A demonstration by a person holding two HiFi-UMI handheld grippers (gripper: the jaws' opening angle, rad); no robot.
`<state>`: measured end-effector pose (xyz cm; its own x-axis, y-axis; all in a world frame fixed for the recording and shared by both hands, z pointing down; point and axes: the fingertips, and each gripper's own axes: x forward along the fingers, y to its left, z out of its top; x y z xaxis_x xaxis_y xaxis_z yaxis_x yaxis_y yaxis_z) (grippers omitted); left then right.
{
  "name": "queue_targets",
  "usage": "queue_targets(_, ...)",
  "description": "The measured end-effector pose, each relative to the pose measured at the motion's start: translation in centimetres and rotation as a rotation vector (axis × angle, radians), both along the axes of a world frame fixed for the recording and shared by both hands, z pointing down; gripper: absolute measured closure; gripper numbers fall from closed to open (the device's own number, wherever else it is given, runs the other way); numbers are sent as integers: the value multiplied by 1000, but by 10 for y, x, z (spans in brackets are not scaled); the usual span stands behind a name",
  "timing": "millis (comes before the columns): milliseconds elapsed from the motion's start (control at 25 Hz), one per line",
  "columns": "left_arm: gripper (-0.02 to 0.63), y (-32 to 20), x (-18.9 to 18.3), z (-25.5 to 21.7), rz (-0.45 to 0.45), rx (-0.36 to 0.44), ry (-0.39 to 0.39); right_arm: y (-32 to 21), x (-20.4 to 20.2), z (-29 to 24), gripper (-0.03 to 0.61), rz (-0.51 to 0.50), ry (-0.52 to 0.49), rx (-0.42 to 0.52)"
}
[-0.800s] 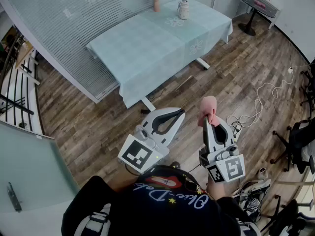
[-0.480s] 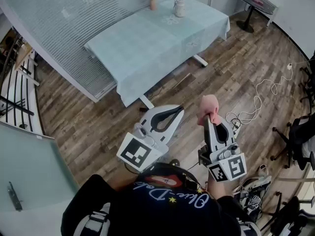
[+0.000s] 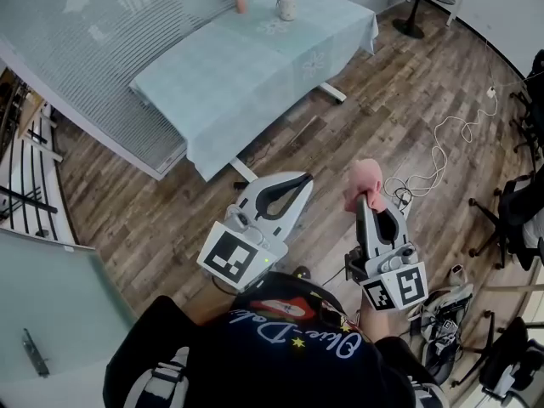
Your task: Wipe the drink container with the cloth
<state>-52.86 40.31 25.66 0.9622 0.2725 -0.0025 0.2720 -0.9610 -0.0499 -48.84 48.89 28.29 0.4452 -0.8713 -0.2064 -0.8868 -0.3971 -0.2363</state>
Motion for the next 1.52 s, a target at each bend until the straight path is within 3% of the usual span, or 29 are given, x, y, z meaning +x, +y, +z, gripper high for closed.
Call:
queue_targets(480, 609, -30, 45, 10, 30, -21, 0, -17, 44, 1, 554, 49, 16, -42)
queue_targets(760, 609, -64, 105, 11, 79, -55, 32, -49, 99, 2, 554, 80, 16, -58)
queue_targets(1080, 609, -128, 183, 21, 78, -99, 18, -109, 171, 5, 554, 77, 21, -95)
queue_targets(1320, 609, -170, 235, 17, 117, -63, 31, -162, 218, 1, 554, 77, 27, -117)
queue_targets(1520, 609, -216, 271, 17, 113, -90, 43, -203, 256, -2, 554, 84, 33, -135)
